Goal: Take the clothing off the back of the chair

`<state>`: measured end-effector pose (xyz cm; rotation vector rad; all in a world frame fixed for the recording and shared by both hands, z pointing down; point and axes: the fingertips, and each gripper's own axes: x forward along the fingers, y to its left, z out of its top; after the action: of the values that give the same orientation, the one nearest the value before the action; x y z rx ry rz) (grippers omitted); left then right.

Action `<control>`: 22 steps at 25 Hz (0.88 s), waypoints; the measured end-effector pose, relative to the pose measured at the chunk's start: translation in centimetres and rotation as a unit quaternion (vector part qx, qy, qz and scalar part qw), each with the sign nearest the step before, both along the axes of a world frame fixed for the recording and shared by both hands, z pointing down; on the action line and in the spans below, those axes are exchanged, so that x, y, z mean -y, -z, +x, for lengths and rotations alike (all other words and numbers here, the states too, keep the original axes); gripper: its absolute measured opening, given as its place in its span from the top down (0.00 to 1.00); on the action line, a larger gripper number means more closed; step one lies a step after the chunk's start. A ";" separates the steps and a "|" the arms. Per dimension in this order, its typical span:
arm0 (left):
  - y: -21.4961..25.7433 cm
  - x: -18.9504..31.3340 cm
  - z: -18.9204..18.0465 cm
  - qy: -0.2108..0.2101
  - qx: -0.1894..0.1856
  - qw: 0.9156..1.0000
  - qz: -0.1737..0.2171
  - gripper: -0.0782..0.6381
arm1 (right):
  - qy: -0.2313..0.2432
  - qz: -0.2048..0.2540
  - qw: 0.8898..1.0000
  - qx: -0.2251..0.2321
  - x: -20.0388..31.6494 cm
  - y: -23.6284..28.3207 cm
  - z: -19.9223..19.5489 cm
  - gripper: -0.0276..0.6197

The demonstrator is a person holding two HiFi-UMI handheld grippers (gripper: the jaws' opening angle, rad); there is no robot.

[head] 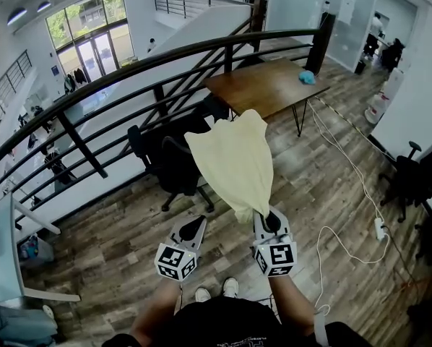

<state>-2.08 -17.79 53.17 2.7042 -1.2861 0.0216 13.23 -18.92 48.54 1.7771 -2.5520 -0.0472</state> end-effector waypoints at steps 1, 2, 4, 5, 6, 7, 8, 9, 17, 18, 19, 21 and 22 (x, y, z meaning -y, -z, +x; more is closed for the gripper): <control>0.0 -0.2 -0.2 -0.002 -0.001 1.000 0.000 0.87 | -0.004 0.001 1.000 -0.001 -0.3 0.0 0.0 0.88; 0.0 -0.3 -0.3 -0.004 -0.001 1.000 0.000 0.87 | -0.007 0.001 1.000 -0.003 -0.6 0.0 -0.1 0.88; 0.1 -0.5 -0.7 -0.007 -0.002 1.000 -0.001 0.87 | -0.014 0.000 1.000 -0.004 -1.1 -0.1 -0.2 0.88; 0.1 -0.7 -0.8 -0.010 -0.002 1.000 -0.001 0.87 | -0.017 -0.001 1.000 -0.005 -1.3 -0.1 -0.2 0.88; 0.1 -0.8 -0.8 -0.012 -0.003 1.000 -0.001 0.87 | -0.020 -0.003 1.000 -0.006 -1.5 -0.3 -0.2 0.88; 0.1 -1.0 -0.9 -0.014 -0.003 1.000 -0.002 0.87 | -0.023 -0.005 1.000 -0.008 -1.7 -0.4 -0.2 0.88; 0.1 -1.1 -0.9 -0.016 -0.004 1.000 -0.003 0.87 | -0.026 -0.007 1.000 -0.008 -1.9 -0.6 -0.2 0.88; 0.0 -1.3 -1.0 -0.018 -0.003 1.000 -0.004 0.87 | -0.029 -0.008 1.000 -0.009 -2.2 -0.7 -0.1 0.88; -1.0 -2.4 -1.6 -0.029 0.000 0.999 -0.016 0.87 | -0.050 -0.010 0.999 -0.016 -4.1 -1.2 -0.3 0.88; -1.0 -2.5 -1.6 -0.031 -0.001 0.999 -0.015 0.87 | -0.051 -0.012 0.998 -0.016 -4.3 -1.3 -0.3 0.88; -0.9 -2.6 -1.6 -0.032 -0.001 0.999 -0.015 0.87 | -0.053 -0.013 0.998 -0.017 -4.5 -1.4 -0.2 0.88; -0.7 -2.7 -1.6 -0.034 -0.002 0.999 -0.012 0.87 | -0.057 -0.012 0.998 -0.017 -4.7 -1.3 -0.1 0.88; -0.5 -2.7 -1.7 -0.035 -0.002 0.999 -0.011 0.87 | -0.058 -0.011 0.998 -0.017 -4.8 -1.2 -0.1 0.88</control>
<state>-3.76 -15.11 53.70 2.7284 -1.1827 0.0373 13.10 -14.14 49.72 1.8961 -2.4107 -0.0454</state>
